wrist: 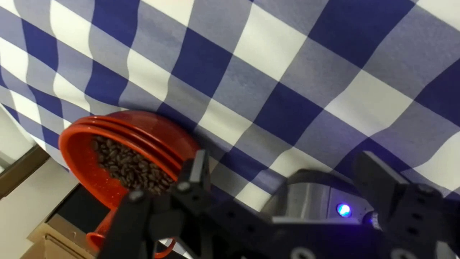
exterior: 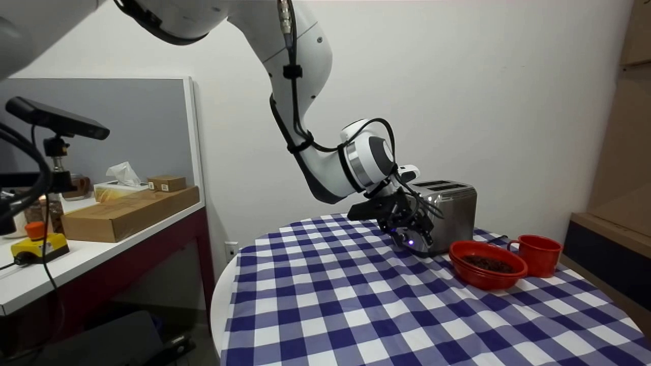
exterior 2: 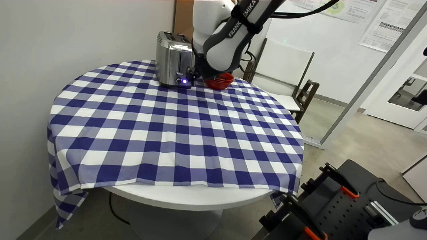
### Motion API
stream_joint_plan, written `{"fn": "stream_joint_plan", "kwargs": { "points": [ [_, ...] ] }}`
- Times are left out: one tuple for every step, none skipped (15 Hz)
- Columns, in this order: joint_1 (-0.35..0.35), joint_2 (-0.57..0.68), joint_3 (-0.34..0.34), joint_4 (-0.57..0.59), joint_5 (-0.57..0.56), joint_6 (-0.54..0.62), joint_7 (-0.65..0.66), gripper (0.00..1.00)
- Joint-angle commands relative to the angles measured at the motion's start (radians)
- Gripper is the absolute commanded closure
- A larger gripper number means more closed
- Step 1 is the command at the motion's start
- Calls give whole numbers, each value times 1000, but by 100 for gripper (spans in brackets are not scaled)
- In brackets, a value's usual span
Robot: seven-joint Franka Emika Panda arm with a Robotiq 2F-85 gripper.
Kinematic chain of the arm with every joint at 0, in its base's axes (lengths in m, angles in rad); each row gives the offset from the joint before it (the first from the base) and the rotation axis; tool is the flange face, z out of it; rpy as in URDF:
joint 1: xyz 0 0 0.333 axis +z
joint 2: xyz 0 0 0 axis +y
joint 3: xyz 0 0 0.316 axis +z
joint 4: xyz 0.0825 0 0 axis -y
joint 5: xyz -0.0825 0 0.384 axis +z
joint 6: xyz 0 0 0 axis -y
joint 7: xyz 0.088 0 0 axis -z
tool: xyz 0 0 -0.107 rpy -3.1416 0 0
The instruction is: Release the lever on the toaster upwards.
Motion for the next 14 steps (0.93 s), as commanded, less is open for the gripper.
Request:
{"fn": "stream_joint_plan", "kwargs": {
  "points": [
    [49,81,-65,64,14,45,47,0],
    [59,96,-79,75,18,52,58,0],
    [68,113,-92,89,23,64,73,0],
    [79,128,-107,99,26,73,85,0],
    [89,145,-122,112,29,83,96,0],
    [96,156,-131,120,34,88,103,0],
    [104,170,-142,131,38,93,110,0],
    [110,182,-149,140,43,95,114,0],
    [114,195,-155,151,47,93,118,0],
    [120,204,-162,159,51,91,122,0],
    [128,218,-173,168,54,95,130,0],
    [133,226,-180,175,57,95,136,0],
    [139,236,-187,183,62,99,143,0],
    [145,245,-196,190,67,104,151,0]
  ]
}}
